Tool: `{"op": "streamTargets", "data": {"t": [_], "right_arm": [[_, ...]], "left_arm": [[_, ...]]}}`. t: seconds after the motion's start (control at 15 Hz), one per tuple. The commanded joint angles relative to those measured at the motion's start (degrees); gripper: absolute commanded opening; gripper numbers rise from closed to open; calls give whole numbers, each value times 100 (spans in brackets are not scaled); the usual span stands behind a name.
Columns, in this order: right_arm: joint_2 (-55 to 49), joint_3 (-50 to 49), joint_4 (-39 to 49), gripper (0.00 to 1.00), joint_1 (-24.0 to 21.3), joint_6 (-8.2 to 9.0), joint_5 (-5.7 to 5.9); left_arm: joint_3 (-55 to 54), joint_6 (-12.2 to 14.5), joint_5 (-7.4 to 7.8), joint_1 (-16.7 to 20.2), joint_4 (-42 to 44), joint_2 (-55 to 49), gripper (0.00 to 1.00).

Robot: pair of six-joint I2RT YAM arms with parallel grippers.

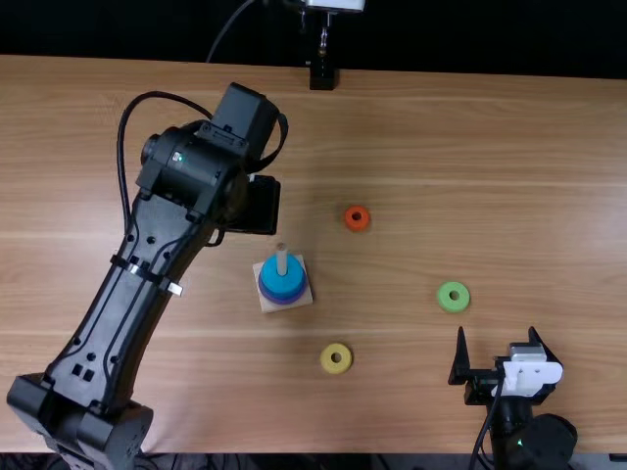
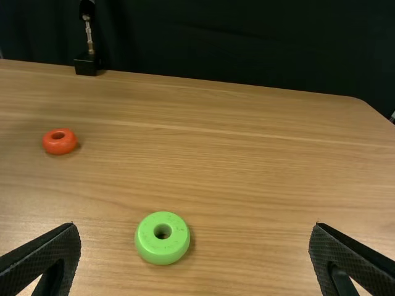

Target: Build the Hanoi tower: stack the rings onto the peg from bottom to top in this color order: purple, dark blue, light blue, dark green, light green, yellow, orange.

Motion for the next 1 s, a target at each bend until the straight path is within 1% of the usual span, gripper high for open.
{"op": "streamTargets", "data": {"t": [0.0, 0.2, 0.4, 0.73, 0.87, 0.93], "right_arm": [[-73, -396, -313, 100, -65, 39, 51], [-73, -396, -313, 100, -65, 39, 51], [-73, -396, -313, 100, -65, 39, 51], [-73, -396, -313, 100, -65, 39, 51], [-73, -396, -313, 100, -65, 39, 51], [-73, -396, -313, 100, -65, 39, 51]], "left_arm": [[-114, -193, -7, -135, -25, -293, 0], [-606, -214, 130, -408, -14, -354, 0], [-826, -214, 141, -566, 49, -416, 0], [-808, -224, 141, -672, 91, -354, 0], [-799, -362, 141, -724, 165, -266, 0], [-791, -372, 141, -733, 165, -222, 0]]}}
